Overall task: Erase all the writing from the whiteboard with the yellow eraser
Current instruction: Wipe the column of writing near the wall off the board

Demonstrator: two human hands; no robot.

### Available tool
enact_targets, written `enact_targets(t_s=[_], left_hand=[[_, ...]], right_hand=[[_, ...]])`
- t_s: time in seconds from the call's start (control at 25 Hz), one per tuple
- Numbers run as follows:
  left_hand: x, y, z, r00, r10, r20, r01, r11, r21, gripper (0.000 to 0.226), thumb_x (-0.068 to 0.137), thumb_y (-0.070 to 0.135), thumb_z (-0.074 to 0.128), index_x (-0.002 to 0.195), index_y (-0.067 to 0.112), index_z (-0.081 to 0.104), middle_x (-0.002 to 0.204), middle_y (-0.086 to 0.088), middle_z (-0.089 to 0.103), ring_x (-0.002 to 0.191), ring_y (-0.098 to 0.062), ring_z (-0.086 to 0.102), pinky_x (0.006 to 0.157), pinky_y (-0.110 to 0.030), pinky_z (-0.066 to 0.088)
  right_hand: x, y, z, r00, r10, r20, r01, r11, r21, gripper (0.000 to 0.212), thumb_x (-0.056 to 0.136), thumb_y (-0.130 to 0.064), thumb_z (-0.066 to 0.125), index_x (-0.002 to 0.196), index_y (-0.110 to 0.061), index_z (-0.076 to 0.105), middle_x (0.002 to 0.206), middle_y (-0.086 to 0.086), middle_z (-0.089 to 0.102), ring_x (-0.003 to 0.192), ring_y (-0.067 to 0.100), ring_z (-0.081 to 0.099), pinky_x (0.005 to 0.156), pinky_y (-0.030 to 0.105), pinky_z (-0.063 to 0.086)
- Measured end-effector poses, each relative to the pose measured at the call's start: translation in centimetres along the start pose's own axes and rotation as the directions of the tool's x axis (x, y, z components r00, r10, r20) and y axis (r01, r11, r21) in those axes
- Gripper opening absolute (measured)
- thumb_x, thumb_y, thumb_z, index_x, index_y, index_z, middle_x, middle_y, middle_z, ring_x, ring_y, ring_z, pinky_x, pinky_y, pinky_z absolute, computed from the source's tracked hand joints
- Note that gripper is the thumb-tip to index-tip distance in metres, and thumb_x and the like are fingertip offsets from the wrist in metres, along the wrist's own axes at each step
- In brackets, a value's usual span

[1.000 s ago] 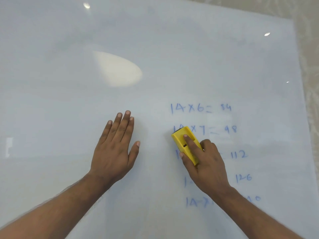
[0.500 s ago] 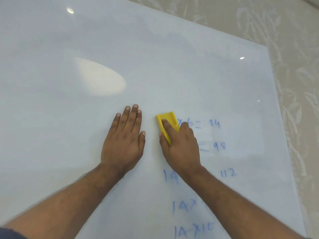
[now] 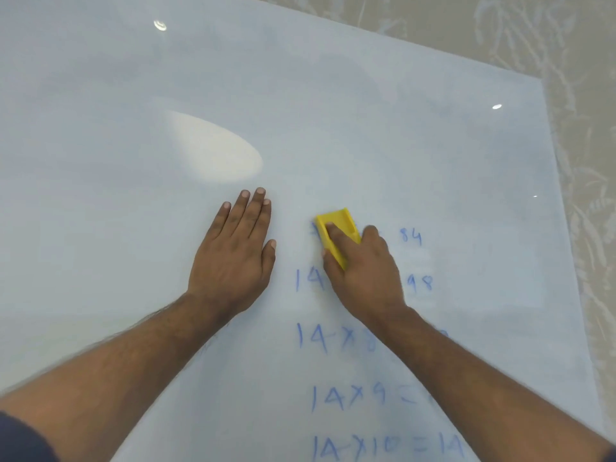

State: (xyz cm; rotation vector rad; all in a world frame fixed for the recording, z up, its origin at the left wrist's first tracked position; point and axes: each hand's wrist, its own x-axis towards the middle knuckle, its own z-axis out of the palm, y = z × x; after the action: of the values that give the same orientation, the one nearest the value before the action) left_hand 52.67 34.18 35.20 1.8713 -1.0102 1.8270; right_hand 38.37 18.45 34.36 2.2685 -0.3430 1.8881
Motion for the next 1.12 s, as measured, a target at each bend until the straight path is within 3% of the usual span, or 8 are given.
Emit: enact_targets(t_s=[0.12, 0.28, 0.4, 0.56, 0.76, 0.96, 1.12], left_hand=[[0.2, 1.7, 0.7, 1.0, -0.028, -0.006, 0.028, 0.999, -0.027, 0.063, 0.103, 0.034, 0.028, 0.158, 0.003, 0.026, 0.168, -0.011, 0.02, 0.157, -0.027, 0.019, 0.128, -0.044, 0.014], [-1.1, 2.0, 1.8, 0.999, -0.014, -0.03, 0.014, 1.0, 0.02, 0.063, 0.104, 0.034, 0.03, 0.159, 0.003, 0.025, 0.169, -0.01, 0.018, 0.156, -0.027, 0.019, 0.127, -0.045, 0.018], [-1.3, 2.0, 2.1, 0.999, -0.02, -0.047, 0.022, 0.999, 0.045, 0.062, 0.105, 0.033, 0.03, 0.159, 0.003, 0.023, 0.169, -0.009, 0.018, 0.157, -0.026, 0.017, 0.127, -0.045, 0.017], [-1.5, 2.2, 2.0, 0.999, -0.017, -0.044, 0.018, 0.999, 0.042, 0.062, 0.105, 0.033, 0.028, 0.159, 0.004, 0.023, 0.169, -0.009, 0.018, 0.157, -0.026, 0.017, 0.127, -0.044, 0.016], [-2.1, 2.2, 2.0, 0.999, -0.023, -0.039, 0.024, 0.999, 0.022, 0.062, 0.105, 0.033, 0.026, 0.159, 0.004, 0.023, 0.169, -0.008, 0.018, 0.157, -0.025, 0.017, 0.128, -0.043, 0.014], [-2.1, 2.5, 2.0, 0.999, -0.036, -0.038, 0.037, 0.999, 0.038, 0.061, 0.105, 0.032, 0.025, 0.159, 0.004, 0.023, 0.169, -0.008, 0.017, 0.157, -0.025, 0.017, 0.128, -0.043, 0.013], [-2.4, 2.4, 2.1, 0.998, -0.04, -0.039, 0.041, 0.999, 0.031, 0.062, 0.104, 0.032, 0.025, 0.159, 0.004, 0.022, 0.169, -0.008, 0.017, 0.157, -0.024, 0.017, 0.128, -0.044, 0.014]], right_hand=[[0.6, -1.5, 0.3, 0.999, -0.039, 0.001, 0.039, 0.999, 0.033, 0.046, 0.094, -0.042, 0.05, 0.138, -0.029, 0.047, 0.102, 0.014, 0.045, 0.087, 0.034, 0.048, 0.069, 0.04, 0.047], [-3.1, 2.3, -0.3, 0.986, -0.163, 0.027, 0.164, 0.986, -0.039, 0.045, 0.09, -0.038, 0.058, 0.133, -0.026, 0.054, 0.089, 0.013, 0.047, 0.074, 0.033, 0.049, 0.058, 0.036, 0.042], [-2.0, 4.7, -0.6, 0.994, -0.108, -0.018, 0.107, 0.993, -0.043, 0.044, 0.09, -0.037, 0.058, 0.133, -0.026, 0.054, 0.091, 0.013, 0.046, 0.074, 0.032, 0.048, 0.059, 0.035, 0.04], [0.5, 2.9, 0.0, 1.0, 0.008, -0.03, -0.006, 0.999, 0.044, 0.045, 0.094, -0.04, 0.05, 0.138, -0.029, 0.048, 0.098, 0.011, 0.043, 0.083, 0.03, 0.045, 0.065, 0.038, 0.045], [-4.0, 5.3, -0.6, 0.993, -0.116, 0.008, 0.116, 0.993, 0.006, 0.045, 0.09, -0.036, 0.058, 0.133, -0.025, 0.054, 0.088, 0.012, 0.045, 0.073, 0.032, 0.047, 0.058, 0.038, 0.046], [-0.3, 8.3, -1.5, 0.998, 0.052, -0.027, -0.051, 0.999, 0.015, 0.045, 0.092, -0.038, 0.055, 0.137, -0.028, 0.05, 0.101, 0.016, 0.045, 0.088, 0.036, 0.05, 0.069, 0.042, 0.048], [-0.1, 6.4, -0.8, 1.0, -0.001, -0.025, 0.002, 0.999, 0.053, 0.047, 0.094, -0.041, 0.052, 0.138, -0.029, 0.048, 0.103, 0.014, 0.045, 0.089, 0.034, 0.048, 0.07, 0.041, 0.046]])
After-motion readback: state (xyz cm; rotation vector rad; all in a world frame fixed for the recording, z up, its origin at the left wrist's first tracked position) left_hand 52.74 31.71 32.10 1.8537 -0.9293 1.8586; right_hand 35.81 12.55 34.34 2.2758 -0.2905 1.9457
